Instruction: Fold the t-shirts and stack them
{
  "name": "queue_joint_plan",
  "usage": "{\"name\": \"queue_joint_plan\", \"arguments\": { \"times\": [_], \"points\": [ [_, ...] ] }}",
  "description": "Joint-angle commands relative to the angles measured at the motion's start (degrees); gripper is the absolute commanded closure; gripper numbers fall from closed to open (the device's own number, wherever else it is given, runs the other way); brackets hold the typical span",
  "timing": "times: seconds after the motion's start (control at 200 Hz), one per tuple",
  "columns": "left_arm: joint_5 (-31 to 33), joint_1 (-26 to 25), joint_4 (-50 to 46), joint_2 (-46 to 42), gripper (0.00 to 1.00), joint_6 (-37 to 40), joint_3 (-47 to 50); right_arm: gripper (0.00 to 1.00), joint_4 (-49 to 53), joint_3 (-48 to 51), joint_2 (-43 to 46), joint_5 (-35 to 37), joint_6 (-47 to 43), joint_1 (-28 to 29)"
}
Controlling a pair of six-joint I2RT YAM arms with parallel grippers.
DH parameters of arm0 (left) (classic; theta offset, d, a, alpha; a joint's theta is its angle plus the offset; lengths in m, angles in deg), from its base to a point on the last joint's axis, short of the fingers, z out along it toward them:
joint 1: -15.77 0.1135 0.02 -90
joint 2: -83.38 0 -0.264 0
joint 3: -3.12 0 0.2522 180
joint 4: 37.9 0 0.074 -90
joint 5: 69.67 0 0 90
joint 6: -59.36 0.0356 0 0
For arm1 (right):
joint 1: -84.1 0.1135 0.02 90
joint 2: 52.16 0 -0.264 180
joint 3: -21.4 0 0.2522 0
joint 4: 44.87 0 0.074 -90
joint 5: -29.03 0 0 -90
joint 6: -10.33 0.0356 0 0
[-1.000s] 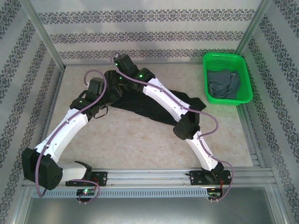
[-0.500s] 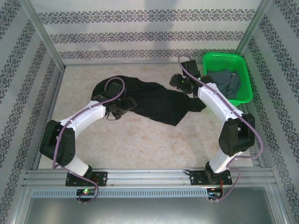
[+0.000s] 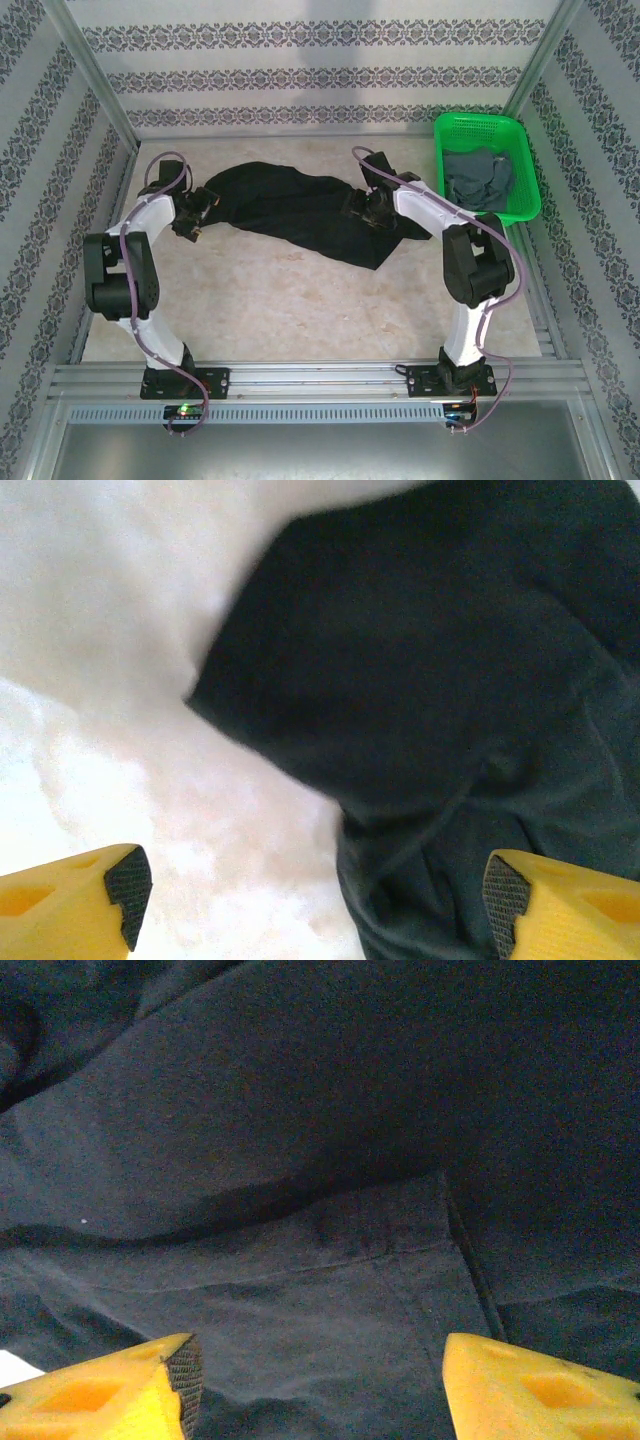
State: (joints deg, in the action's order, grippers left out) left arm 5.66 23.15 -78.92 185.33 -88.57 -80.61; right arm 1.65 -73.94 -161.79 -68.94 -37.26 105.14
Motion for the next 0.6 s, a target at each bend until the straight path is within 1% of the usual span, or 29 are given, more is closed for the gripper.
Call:
{"name": "queue_joint_plan", "arguments": {
  "times": [0.0,0.045,0.13,0.16,0.21,0.25,0.31,0.37,0.41,0.455,0.495,0.595],
  "points": [
    [-2.6,1.9,1.8,3.7,0.12,2.7,-1.5,0.34,0.6,-1.9,-3.3,-0.9,3.5,-0.6],
    [-4.6,2.3,3.9,5.8,0.12,2.6,-1.8,0.33,0.6,-2.7,-4.4,-1.5,4.0,-0.5],
    [-6.4,2.2,5.9,9.8,0.19,3.2,-3.5,0.34,0.7,-4.4,-6.8,-2.1,4.9,-0.3],
    [-7.1,2.2,7.0,10.9,0.22,3.2,-4.0,0.34,0.8,-5.1,-7.7,-2.1,5.1,-0.2],
    [-8.0,2.2,8.7,12.6,0.32,3.0,-4.7,0.36,1.4,-6.3,-9.3,-1.9,5.4,0.1],
    [-8.8,2.2,9.9,13.7,0.41,2.8,-5.3,0.4,1.7,-7.4,-10.5,-2.2,5.5,0.2],
    [-10.4,2.2,12.2,14.7,0.66,2.5,-6.3,0.5,2.1,-8.4,-11.6,-2.2,5.8,0.4],
    [-11.5,2.2,14.5,14.8,0.88,1.8,-6.9,0.65,1.8,-8.8,-11.7,-2.0,5.9,0.4],
    [-11.7,2.2,15.3,14.3,1.0,1.5,-7.4,0.77,1.9,-9.1,-11.6,-1.6,5.7,0.4],
    [-11.9,2.2,16.5,13.3,1.0,1.1,-7.6,0.9,2.3,-9.7,-10.9,-1.0,5.2,0.4],
    [-11.9,2.1,17.8,11.9,1.0,0.5,-7.4,1.0,2.9,-10.3,-9.9,-0.3,4.6,0.5],
    [-11.3,2.0,21.1,6.5,1.0,-1.6,-6.3,1.0,4.0,-12.0,-5.1,2.9,2.8,0.5]
  ]
}}
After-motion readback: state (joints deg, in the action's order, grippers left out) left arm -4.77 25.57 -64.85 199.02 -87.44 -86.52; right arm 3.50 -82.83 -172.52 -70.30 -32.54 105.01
